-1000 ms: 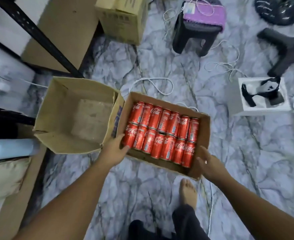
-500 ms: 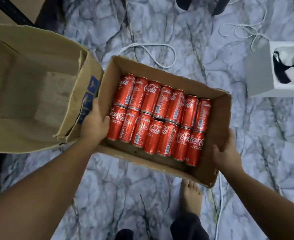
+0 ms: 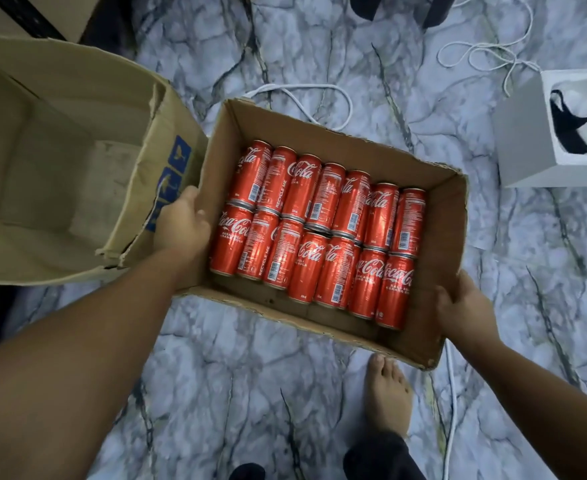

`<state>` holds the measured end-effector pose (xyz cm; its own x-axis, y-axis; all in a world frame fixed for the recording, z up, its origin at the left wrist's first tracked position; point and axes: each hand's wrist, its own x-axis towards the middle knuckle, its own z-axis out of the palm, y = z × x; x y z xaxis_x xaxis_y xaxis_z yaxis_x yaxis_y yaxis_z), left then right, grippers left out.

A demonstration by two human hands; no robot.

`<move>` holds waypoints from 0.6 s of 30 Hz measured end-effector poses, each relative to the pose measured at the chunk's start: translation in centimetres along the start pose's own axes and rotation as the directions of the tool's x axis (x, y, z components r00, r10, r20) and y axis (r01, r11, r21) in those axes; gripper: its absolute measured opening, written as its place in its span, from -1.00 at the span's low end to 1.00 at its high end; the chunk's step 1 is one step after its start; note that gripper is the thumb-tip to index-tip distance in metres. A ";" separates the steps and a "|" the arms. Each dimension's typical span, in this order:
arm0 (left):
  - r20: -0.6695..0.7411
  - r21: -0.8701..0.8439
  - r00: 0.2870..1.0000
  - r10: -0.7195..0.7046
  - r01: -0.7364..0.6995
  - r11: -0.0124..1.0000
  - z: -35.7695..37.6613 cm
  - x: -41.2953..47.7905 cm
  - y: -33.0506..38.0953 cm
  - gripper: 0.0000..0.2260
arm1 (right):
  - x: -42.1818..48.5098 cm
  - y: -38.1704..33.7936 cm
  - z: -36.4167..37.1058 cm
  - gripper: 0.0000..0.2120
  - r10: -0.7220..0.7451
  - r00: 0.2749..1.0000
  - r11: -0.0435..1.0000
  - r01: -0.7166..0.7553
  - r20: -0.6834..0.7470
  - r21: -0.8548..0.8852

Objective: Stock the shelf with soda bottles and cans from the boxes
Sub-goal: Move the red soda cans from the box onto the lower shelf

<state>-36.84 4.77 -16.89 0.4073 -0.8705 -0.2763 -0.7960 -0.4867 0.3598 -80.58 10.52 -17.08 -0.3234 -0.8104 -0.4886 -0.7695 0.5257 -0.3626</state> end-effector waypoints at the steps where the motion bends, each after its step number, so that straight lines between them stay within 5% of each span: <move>1: 0.000 0.007 1.000 0.002 -0.002 1.000 0.0 -0.5 0.0 -0.70 | -0.2 0.3 0.0 -0.72 -0.003 1.000 1.000 0.003 0.001 0.003; 18: 0.075 -0.113 0.992 -0.098 0.106 0.988 3.0 -21.4 -6.5 -0.83 | -1.2 2.1 -2.4 -0.68 -0.105 0.987 0.917 0.142 0.118 -0.372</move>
<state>-41.68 26.79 -16.00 0.4486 -0.8106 -0.3765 -0.6924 -0.5816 0.4270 -83.14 11.99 -15.30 -0.1732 -0.8250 -0.5379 -0.9567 0.2706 -0.1070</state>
